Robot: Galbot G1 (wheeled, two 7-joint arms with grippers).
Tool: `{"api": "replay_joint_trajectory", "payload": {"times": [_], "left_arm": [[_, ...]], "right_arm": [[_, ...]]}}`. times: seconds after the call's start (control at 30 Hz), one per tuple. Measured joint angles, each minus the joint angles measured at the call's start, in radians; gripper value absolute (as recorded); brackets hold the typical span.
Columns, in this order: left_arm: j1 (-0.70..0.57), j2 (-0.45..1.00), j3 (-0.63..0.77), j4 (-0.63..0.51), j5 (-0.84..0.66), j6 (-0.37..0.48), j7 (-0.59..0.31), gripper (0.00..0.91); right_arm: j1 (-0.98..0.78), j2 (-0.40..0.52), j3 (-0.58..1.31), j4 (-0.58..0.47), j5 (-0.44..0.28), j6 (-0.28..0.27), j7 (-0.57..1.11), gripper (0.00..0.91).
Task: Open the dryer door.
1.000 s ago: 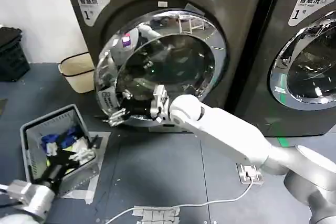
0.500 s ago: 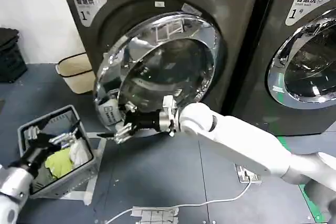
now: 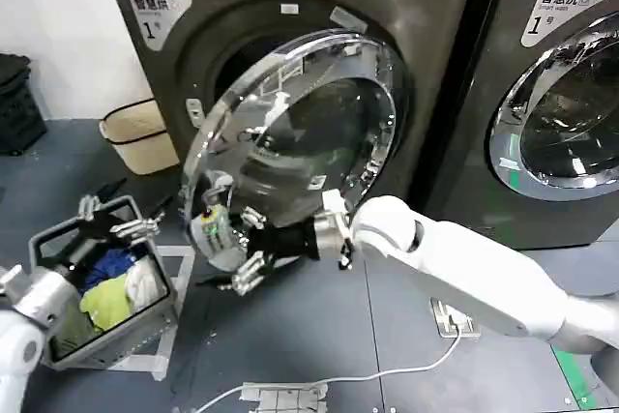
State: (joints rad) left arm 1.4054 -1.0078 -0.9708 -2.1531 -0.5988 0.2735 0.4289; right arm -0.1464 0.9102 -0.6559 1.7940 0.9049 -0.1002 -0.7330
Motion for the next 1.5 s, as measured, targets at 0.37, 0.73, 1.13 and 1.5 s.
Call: {"api": "replay_joint_trajectory", "payload": {"times": [0.37, 0.73, 1.13, 1.5], "left_arm": [[-0.055, 0.076, 0.122, 0.009, -0.042, -0.015, 0.037, 0.907], [-0.057, 0.132, 0.181, -0.012, -0.075, -0.023, 0.075, 0.907], [-0.096, 0.182, 0.267, -0.031, -0.058, -0.038, 0.117, 0.907], [-0.179, 0.202, 0.385, -0.029, -0.058, -0.043, 0.127, 0.907]], "right_arm": [[-0.061, -0.119, 0.036, 0.063, -0.023, 0.047, -0.112, 0.907], [-0.163, -0.234, 0.082, 0.072, -0.110, 0.118, -0.179, 0.907], [-0.383, -0.348, 0.353, 0.036, -0.141, 0.201, -0.192, 0.907], [-0.841, -0.411, 0.902, 0.055, -0.155, 0.267, -0.180, 0.907]]}}
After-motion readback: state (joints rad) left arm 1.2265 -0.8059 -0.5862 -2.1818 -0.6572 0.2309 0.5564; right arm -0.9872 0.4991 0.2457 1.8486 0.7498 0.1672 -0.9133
